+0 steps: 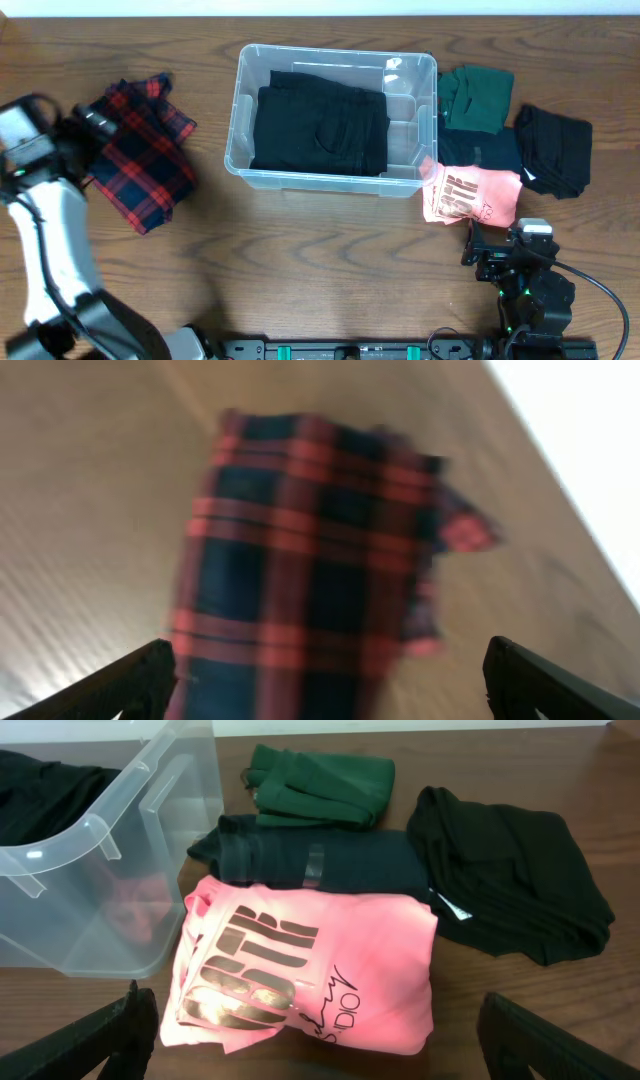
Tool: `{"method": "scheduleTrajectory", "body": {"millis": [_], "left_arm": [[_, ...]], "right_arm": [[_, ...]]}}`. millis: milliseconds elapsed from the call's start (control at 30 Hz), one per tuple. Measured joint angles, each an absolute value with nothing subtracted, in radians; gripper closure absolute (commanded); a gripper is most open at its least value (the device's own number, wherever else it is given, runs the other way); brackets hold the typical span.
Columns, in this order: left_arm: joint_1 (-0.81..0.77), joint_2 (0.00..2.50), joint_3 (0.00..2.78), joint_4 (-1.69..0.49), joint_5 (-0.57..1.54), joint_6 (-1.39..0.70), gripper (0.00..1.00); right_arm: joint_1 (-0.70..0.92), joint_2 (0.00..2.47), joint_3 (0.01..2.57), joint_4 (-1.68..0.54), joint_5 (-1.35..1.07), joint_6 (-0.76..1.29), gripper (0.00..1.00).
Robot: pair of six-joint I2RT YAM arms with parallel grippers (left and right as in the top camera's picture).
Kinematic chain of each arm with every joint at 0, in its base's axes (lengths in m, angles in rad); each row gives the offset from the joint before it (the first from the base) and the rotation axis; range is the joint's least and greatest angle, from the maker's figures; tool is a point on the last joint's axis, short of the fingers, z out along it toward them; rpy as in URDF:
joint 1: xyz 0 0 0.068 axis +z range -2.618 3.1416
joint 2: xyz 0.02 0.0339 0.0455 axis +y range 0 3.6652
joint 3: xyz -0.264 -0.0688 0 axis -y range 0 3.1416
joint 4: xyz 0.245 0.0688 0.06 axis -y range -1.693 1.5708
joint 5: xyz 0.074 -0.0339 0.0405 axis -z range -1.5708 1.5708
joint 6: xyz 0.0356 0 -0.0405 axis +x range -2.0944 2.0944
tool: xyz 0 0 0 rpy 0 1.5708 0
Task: Pack container
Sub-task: 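Return the left gripper to the red plaid shirt and grasp it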
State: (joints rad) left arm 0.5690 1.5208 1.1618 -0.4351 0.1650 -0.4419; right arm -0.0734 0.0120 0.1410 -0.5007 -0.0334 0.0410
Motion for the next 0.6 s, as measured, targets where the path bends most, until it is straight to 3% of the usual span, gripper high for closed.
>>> {"method": "scheduleTrajectory", "body": {"millis": [300, 600], "left_arm": [[0.757, 1.855, 1.163, -0.346, 0.463, -0.343, 0.02], [0.786, 1.967, 1.173, -0.287, 0.636, -0.263, 0.01]], "right_arm": [[-0.073, 0.012, 0.141, -0.501, -0.033, 0.041, 0.01], [-0.073, 0.012, 0.141, -0.501, -0.033, 0.041, 0.01]]}}
